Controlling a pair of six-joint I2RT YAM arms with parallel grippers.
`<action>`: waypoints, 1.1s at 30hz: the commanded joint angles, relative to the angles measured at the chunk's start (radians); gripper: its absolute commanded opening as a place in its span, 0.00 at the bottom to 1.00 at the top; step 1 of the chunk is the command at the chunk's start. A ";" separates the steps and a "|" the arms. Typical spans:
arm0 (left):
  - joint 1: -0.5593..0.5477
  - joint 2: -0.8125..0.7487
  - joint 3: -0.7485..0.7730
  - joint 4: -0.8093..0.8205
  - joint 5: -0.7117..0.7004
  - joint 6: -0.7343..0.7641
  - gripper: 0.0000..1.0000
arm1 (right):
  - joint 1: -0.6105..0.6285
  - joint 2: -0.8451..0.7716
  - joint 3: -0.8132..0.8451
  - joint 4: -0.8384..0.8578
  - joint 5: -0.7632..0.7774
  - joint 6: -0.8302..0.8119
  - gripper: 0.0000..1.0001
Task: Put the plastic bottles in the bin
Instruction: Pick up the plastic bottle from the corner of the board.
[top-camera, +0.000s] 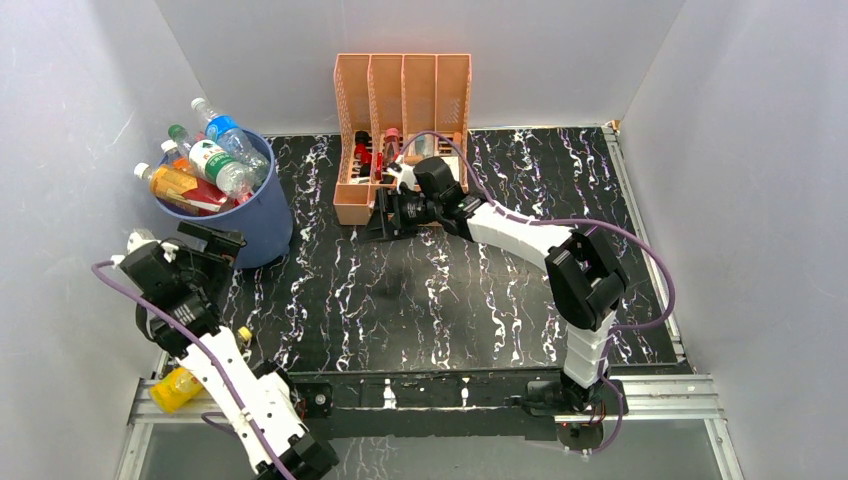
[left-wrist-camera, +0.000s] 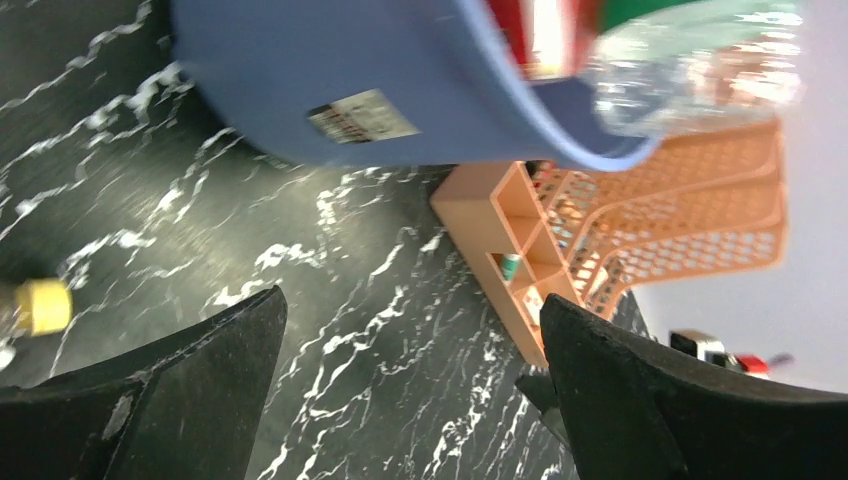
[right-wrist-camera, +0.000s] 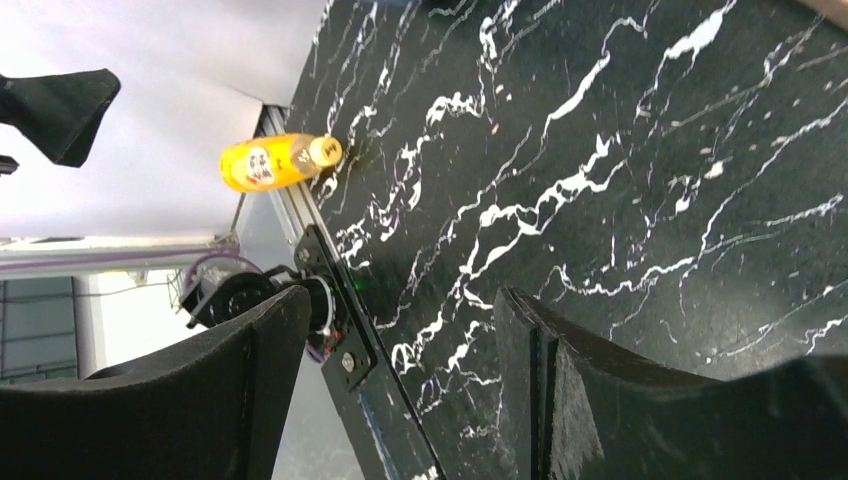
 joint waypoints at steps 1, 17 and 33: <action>-0.004 -0.014 -0.037 -0.135 -0.175 -0.056 0.98 | 0.005 -0.053 -0.027 -0.045 -0.042 -0.071 0.78; -0.005 0.063 -0.266 -0.405 -0.565 -0.319 0.98 | 0.027 -0.016 -0.115 -0.047 -0.087 -0.080 0.77; -0.005 0.181 -0.269 -0.459 -0.667 -0.586 0.98 | 0.039 -0.014 -0.178 -0.013 -0.123 -0.094 0.77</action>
